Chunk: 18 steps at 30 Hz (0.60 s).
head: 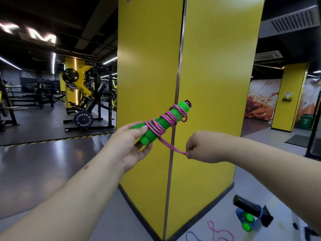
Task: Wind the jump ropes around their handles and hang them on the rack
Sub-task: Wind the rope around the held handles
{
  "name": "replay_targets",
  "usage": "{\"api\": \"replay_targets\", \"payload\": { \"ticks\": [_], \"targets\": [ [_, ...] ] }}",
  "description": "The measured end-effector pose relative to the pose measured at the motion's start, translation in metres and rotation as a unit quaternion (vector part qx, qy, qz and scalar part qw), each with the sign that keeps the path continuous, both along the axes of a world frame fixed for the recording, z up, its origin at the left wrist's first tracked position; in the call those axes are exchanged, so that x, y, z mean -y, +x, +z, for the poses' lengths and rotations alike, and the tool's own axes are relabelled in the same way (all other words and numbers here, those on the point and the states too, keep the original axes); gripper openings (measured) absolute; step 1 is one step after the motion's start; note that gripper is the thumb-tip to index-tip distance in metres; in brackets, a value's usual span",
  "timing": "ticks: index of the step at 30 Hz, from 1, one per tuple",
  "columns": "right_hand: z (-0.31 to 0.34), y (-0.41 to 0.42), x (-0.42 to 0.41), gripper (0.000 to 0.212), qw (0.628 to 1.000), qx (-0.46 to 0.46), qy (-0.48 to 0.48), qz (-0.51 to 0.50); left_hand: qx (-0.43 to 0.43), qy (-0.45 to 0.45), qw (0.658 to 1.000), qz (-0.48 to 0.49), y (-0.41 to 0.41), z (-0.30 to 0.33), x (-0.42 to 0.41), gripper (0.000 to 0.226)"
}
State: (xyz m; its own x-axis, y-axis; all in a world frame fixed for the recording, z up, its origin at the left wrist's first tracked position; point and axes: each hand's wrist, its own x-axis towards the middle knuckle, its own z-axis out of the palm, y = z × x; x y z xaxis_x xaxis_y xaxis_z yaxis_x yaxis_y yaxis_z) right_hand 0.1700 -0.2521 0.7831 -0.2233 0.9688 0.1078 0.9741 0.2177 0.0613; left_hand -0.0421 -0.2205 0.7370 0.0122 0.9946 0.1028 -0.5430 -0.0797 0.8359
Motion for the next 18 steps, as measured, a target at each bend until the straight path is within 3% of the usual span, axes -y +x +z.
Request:
{"api": "replay_targets", "payload": {
  "ticks": [3,6,8,12,16,18],
  "targets": [
    [0.0,0.009,-0.015,0.028,0.997,-0.029,0.054,-0.043,-0.01,0.014,1.0,-0.02,-0.003,0.002,0.0,0.031],
    [-0.004,0.005,-0.012,0.026,0.999,-0.011,0.013,-0.028,0.016,0.017,1.0,-0.019,-0.001,0.006,0.0,0.03],
    [0.0,-0.002,0.003,0.023,1.0,-0.014,-0.02,0.009,-0.001,0.014,0.999,0.036,0.0,0.004,-0.004,0.026],
    [0.028,-0.011,0.031,0.022,0.993,-0.047,0.022,0.107,-0.178,0.066,0.967,0.171,0.007,-0.013,-0.001,0.023],
    [0.039,-0.016,0.028,0.023,0.978,-0.068,0.079,0.183,-0.375,0.197,0.884,0.197,0.025,-0.012,0.017,0.023],
    [0.045,-0.013,0.019,0.021,0.97,-0.087,0.106,0.2,-0.424,0.237,0.862,0.143,0.031,-0.006,0.024,0.025]
  ]
}}
